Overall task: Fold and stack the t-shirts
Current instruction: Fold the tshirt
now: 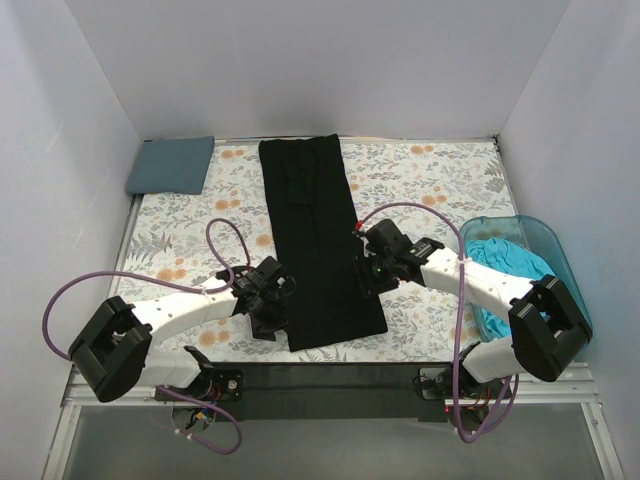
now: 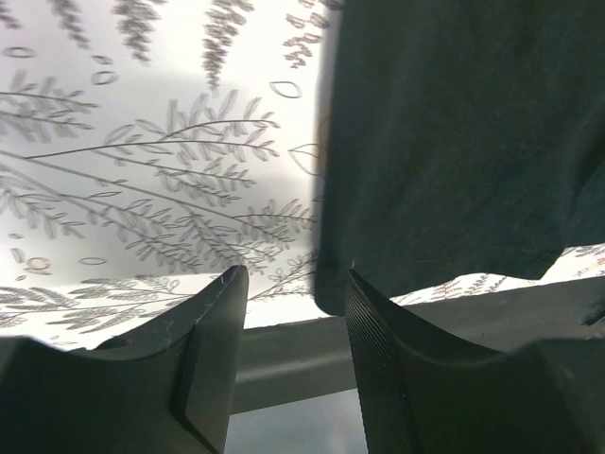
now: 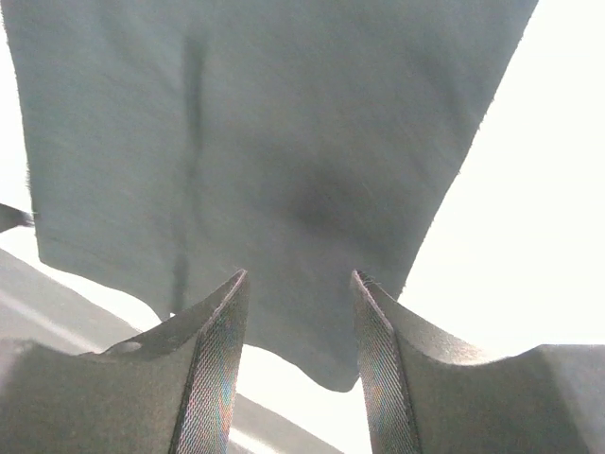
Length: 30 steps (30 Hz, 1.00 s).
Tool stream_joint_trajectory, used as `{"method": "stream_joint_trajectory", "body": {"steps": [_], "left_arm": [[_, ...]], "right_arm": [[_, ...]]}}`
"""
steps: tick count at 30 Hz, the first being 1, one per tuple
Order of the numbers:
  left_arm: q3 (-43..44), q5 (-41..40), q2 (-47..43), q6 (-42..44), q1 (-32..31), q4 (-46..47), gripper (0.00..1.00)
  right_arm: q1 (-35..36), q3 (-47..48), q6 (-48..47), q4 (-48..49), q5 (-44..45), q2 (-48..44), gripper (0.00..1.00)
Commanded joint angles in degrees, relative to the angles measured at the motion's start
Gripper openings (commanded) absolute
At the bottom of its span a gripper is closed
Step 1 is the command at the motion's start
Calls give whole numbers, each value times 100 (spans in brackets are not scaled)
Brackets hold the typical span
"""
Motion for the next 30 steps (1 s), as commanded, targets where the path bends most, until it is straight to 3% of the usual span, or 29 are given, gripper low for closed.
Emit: {"method": "stream_joint_trajectory", "body": {"steps": [1, 17, 30], "left_arm": [[270, -64, 145, -37, -141, 8, 44], [543, 7, 1164, -46, -677, 70, 45], [578, -161, 1507, -169, -818, -299, 45]], "right_arm": [[-16, -301, -32, -705, 366, -292, 47], [-16, -926, 197, -802, 207, -336, 47], [2, -1066, 232, -758, 146, -178, 38]]}}
